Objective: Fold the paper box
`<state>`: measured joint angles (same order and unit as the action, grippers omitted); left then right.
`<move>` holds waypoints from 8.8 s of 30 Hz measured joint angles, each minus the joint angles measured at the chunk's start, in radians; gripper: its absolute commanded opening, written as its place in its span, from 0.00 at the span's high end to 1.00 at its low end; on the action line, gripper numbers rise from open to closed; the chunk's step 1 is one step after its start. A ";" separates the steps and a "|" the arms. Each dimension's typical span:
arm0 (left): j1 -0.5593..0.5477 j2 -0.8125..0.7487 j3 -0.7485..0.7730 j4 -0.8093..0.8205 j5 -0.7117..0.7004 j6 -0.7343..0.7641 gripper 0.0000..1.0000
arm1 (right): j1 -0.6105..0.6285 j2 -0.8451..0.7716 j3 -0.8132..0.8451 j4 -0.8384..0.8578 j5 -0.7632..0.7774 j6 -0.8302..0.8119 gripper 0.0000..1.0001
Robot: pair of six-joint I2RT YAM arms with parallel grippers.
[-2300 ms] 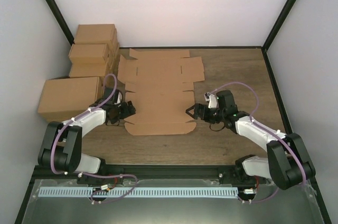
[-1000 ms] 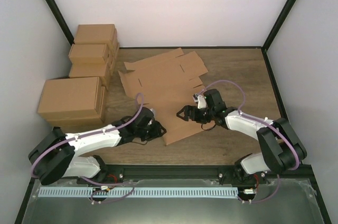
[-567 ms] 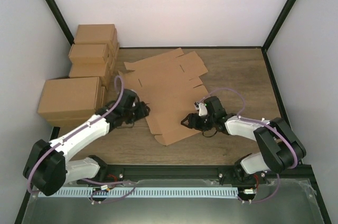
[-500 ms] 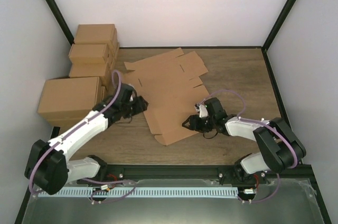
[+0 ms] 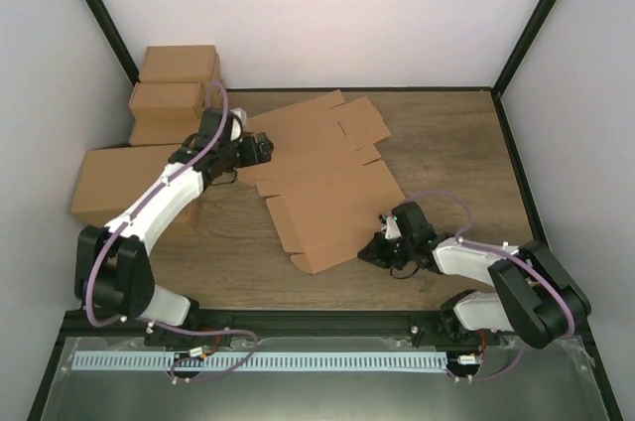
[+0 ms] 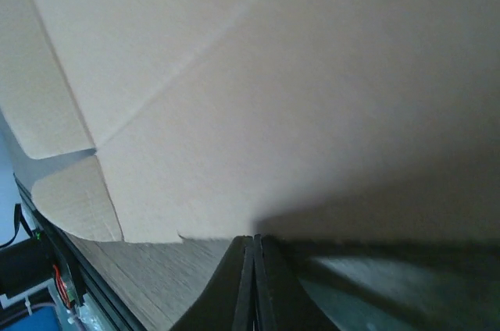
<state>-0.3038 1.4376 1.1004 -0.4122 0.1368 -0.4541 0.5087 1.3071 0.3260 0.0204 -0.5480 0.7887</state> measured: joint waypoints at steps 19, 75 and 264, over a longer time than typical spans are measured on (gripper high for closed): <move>0.000 0.690 0.719 -0.201 -0.063 0.410 0.10 | 0.114 -0.161 -0.014 -0.259 0.035 0.129 0.99; 0.232 0.684 0.681 -0.215 0.079 0.284 0.96 | 0.108 0.029 0.478 -0.443 0.223 -0.163 0.91; -0.324 -0.611 -0.769 1.028 -0.001 0.666 0.96 | -0.047 -0.120 0.804 -0.631 0.182 0.670 0.05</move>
<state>-0.6281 0.8268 0.3317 0.6163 0.1356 0.2119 0.4618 1.1873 1.1301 -0.6106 -0.3656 1.4590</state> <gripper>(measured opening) 0.040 0.993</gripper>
